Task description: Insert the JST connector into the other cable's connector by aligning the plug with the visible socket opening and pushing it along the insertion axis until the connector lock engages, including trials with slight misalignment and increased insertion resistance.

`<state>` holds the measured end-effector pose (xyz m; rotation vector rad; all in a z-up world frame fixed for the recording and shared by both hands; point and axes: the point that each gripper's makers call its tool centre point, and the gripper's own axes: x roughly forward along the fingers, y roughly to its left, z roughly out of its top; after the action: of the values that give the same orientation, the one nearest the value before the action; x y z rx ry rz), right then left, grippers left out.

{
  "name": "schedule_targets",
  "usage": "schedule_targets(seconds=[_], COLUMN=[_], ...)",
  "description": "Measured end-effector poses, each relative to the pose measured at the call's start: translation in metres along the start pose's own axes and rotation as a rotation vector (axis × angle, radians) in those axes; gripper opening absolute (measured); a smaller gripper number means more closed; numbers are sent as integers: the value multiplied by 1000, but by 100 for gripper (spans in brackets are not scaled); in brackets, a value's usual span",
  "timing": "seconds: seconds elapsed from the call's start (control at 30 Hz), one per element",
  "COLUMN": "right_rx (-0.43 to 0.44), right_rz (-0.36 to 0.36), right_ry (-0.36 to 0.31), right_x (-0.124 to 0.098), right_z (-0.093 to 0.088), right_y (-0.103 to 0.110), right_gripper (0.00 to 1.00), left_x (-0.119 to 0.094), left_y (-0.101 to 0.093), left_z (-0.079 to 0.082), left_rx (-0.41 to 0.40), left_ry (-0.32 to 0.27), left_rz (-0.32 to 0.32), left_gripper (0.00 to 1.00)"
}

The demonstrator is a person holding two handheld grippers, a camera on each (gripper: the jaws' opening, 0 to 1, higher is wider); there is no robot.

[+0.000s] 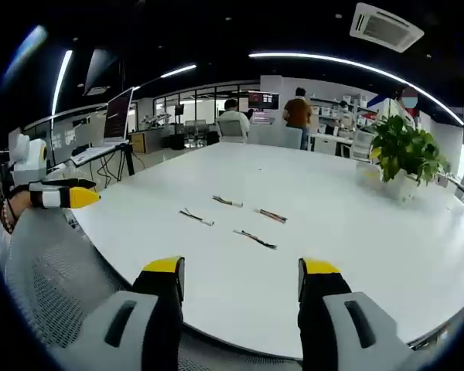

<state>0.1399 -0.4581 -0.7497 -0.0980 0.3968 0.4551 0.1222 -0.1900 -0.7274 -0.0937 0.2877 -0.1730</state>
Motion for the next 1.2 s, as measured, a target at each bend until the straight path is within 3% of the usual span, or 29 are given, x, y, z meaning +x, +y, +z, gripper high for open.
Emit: schedule_targets(seconds=[1.2], right_rx=[2], right_rz=[1], right_ry=[17], right_x=[-1], right_z=[-1], right_y=[2], right_gripper=[55], left_x=[3], left_y=[6], left_z=[-9], left_rx=[6], left_ry=[28], left_rz=[-1], left_gripper=[78])
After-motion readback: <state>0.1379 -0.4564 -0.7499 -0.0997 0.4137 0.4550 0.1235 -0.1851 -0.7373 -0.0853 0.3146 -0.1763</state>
